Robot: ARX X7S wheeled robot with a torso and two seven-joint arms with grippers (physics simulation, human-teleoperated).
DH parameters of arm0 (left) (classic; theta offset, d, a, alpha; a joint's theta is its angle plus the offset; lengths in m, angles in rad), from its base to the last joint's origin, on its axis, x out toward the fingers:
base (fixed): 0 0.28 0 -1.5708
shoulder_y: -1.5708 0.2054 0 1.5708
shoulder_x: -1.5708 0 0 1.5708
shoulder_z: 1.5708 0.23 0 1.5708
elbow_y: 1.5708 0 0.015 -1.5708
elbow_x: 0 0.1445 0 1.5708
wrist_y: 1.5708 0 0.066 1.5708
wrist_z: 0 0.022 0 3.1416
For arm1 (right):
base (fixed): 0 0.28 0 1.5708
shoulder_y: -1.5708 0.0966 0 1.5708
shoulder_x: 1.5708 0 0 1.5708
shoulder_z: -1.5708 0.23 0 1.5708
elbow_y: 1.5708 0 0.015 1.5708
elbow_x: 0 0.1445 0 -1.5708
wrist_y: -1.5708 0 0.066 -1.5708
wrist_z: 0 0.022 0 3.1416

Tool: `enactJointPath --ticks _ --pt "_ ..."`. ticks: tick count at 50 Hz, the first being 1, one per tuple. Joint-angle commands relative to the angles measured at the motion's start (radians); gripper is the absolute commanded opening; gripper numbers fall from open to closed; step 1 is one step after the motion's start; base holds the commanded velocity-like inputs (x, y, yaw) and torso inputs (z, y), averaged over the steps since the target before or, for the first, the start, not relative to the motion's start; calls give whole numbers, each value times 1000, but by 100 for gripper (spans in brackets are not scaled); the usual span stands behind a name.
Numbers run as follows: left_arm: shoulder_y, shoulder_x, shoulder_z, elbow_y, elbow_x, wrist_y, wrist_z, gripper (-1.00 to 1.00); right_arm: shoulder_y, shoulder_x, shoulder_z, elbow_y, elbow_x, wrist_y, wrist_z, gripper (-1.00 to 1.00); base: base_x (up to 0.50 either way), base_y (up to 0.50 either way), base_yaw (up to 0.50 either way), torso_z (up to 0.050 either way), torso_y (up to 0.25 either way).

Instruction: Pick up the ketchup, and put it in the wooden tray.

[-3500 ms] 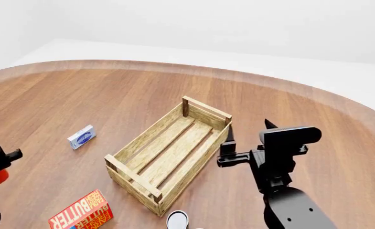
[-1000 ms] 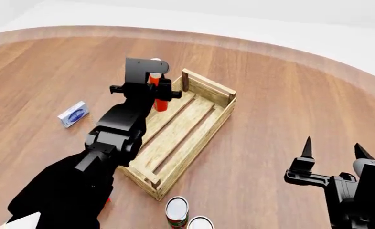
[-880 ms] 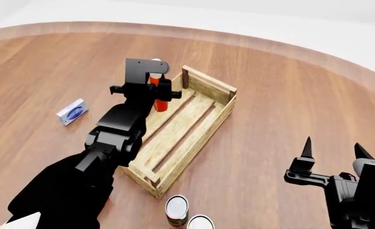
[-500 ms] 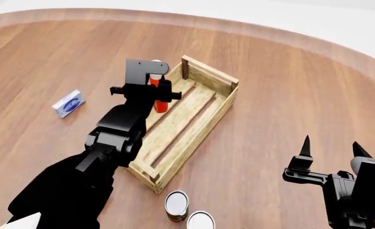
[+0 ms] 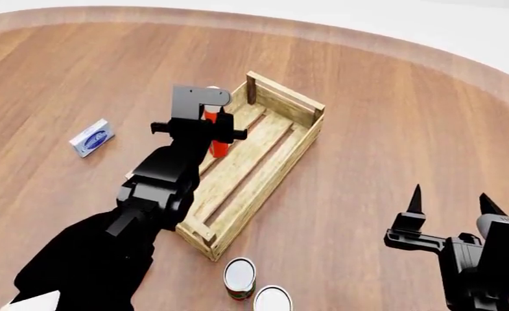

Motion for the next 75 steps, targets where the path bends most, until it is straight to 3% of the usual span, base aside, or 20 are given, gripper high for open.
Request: enactJointPath --ticks 1,28,29,75 --pt "14 1 23 1 -28 0 -9 -100 -10 2 6 0 3 -5 2 100 0 0 0 0 0" --pt "46 1 -87 0 79 -28 -16 -100 -3 1 -3 16 5 -8 3 100 0 0 0 0 0" --pt "46 1 -94 0 87 -30 -17 100 -3 2 -3 15 5 -8 3 100 0 0 0 0 0" --pt "31 1 -84 1 92 -26 -2 100 -6 4 -7 11 5 -29 7 100 0 0 0 0 0"
